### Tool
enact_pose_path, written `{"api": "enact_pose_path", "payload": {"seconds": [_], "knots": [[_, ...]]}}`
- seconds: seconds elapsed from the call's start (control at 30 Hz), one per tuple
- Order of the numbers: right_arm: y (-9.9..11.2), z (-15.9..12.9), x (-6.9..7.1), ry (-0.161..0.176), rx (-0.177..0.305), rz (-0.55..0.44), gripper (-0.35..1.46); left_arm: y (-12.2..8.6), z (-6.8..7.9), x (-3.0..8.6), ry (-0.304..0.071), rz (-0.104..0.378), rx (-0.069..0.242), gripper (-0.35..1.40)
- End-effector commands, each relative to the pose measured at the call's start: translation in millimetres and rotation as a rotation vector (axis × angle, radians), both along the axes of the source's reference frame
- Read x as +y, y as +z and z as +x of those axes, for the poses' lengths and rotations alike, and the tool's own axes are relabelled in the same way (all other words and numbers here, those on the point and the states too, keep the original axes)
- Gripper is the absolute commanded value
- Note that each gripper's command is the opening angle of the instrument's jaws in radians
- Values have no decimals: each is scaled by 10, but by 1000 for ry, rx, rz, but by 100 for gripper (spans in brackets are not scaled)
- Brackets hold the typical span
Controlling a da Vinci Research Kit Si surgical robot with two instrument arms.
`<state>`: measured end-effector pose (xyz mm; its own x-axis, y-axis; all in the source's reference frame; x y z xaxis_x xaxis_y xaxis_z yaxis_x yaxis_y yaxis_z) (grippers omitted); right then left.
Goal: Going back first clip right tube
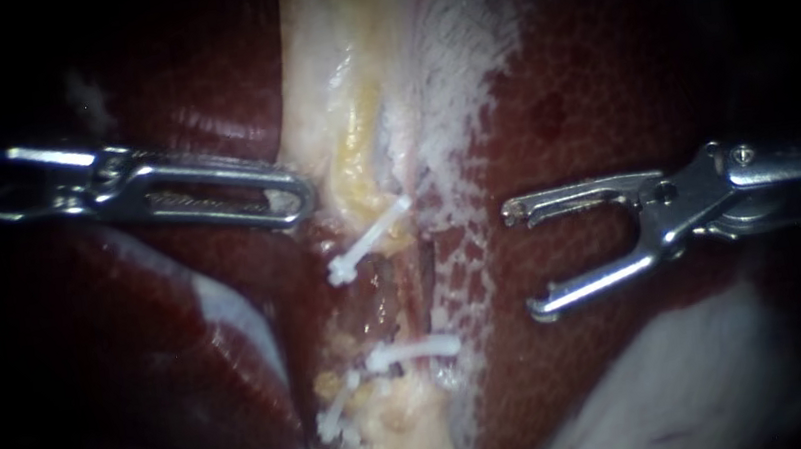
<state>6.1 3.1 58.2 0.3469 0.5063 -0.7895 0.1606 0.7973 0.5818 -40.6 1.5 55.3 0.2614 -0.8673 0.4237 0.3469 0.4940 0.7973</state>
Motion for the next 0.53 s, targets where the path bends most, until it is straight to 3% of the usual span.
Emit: {"api": "enact_pose_path", "payload": {"seconds": [0.03, 0.53], "knots": [[0, 0, 0, 0, 0, 0, 60, -1, 0, 0, 2, 1, -1, -35], [0, 0, 0, 1, 0, 0, 60, -3, -1, 0, 3, 1, -1, -35]]}}
